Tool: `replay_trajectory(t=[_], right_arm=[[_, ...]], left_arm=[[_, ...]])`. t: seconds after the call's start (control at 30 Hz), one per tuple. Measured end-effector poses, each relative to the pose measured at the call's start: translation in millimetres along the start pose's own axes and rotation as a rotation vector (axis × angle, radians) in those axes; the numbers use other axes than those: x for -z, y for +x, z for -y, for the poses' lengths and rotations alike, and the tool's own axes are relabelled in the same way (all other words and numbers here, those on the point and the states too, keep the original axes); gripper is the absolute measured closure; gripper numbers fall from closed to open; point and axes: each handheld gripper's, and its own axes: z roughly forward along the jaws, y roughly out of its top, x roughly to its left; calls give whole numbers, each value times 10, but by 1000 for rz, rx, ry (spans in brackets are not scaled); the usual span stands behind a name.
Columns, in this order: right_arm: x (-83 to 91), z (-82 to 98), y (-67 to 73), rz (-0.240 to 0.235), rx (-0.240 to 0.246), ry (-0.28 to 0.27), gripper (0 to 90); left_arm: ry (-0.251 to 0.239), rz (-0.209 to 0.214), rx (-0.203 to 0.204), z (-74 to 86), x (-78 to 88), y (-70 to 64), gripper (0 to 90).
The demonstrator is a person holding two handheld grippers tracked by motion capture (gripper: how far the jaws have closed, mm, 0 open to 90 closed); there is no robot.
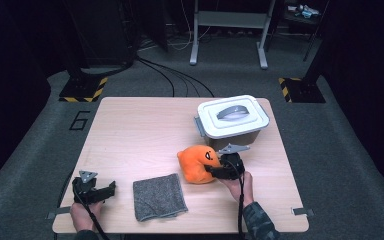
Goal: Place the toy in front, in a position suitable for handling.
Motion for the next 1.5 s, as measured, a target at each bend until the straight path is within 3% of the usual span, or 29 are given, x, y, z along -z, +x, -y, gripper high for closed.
replay_trajectory(t=[0.17,0.23,0.3,0.33,0.37,0.4,0.47,0.63,0.77,0.8,1.0,1.2,1.23,1.3,1.37,1.5], right_arm=[[-44,18,14,-40,-58,-10,502],[-60,12,47,-22,-61,-7,486],[-62,-5,65,9,-43,0,445],[-51,-14,71,27,-25,2,371],[-51,-14,71,27,-25,2,371],[-29,-17,77,33,-32,4,295],[-3,-21,76,35,-23,6,226],[145,-34,97,41,-11,-28,149],[438,15,58,44,-5,-57,115],[438,15,58,44,-5,-57,115],[766,354,-249,143,-59,-28,54],[871,663,-488,220,-119,1,45],[896,774,-562,253,-137,15,42],[908,823,-595,264,-143,15,43],[931,940,-670,306,-148,27,42],[902,1026,-710,353,-124,59,41]], left_arm=[[0,0,0,0,0,0,109],[0,0,0,0,0,0,109],[0,0,0,0,0,-1,109],[0,0,0,0,0,-1,109],[0,0,0,0,0,-1,109],[-1,0,0,0,0,-1,109],[0,0,0,0,0,0,109],[0,0,0,0,0,0,109],[0,0,0,0,1,0,109],[0,0,0,0,1,0,109],[0,0,0,-1,1,0,109],[1,0,0,-1,1,0,109],[3,1,1,1,4,1,107],[4,4,3,4,8,1,106],[4,11,4,8,20,11,106],[-7,33,20,12,34,38,105]])
